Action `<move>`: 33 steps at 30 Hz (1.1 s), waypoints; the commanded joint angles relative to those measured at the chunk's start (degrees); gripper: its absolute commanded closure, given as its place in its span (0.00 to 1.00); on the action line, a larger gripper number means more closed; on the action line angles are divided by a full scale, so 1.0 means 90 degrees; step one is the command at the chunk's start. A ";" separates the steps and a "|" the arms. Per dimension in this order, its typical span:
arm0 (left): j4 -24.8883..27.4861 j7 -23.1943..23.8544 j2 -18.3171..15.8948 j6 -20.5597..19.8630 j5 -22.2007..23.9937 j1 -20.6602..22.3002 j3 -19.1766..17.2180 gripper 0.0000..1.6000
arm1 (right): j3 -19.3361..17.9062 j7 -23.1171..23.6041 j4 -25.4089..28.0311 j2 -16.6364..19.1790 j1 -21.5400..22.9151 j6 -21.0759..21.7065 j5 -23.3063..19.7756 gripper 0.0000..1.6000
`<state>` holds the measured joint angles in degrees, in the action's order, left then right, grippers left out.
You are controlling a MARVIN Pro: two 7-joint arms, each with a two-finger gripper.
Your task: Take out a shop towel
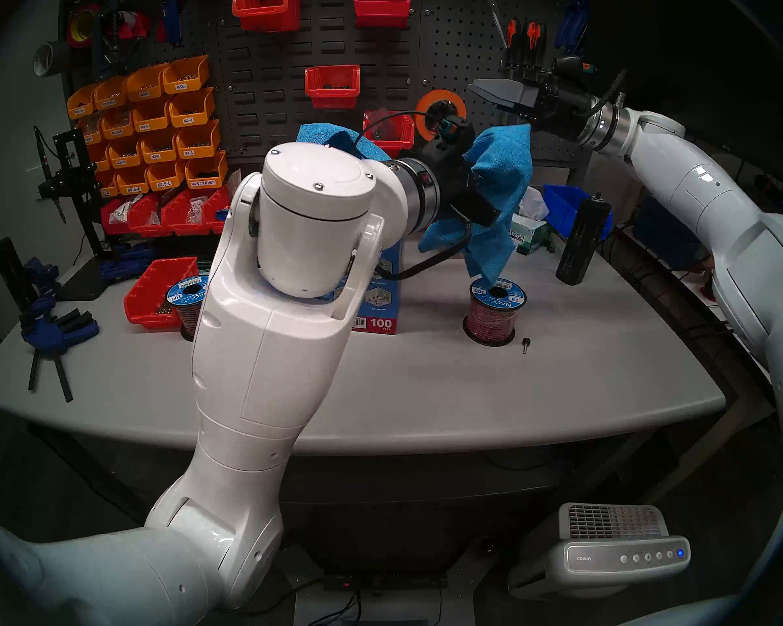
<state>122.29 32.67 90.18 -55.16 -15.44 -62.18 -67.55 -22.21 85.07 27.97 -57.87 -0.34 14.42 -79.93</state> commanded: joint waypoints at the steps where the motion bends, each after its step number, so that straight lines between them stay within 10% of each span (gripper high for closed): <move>1: 0.0735 -0.0007 -0.0221 0.0018 -0.0023 -0.0417 -0.0048 1.00 | -0.0111 -0.0007 -0.0067 -0.0066 0.0318 0.0006 -0.0069 0.00; 23: 0.0649 -0.0404 0.0068 0.0185 -0.0218 -0.0617 0.0721 1.00 | -0.0142 -0.0007 -0.0273 -0.0111 0.0323 0.0015 -0.0101 0.00; 25: 0.0634 -0.0480 0.0081 0.0202 -0.0274 -0.0596 0.0710 0.05 | -0.0143 -0.0007 -0.0271 -0.0104 0.0323 0.0016 -0.0099 0.00; 33: 0.0664 -0.0593 -0.0069 0.0227 -0.0420 -0.0572 0.0538 0.00 | -0.0153 -0.0007 -0.0247 -0.0101 0.0329 0.0018 -0.0104 0.00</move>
<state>126.72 28.16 89.62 -54.24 -18.52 -69.15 -61.22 -22.47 85.06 25.32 -59.03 -0.03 14.68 -80.04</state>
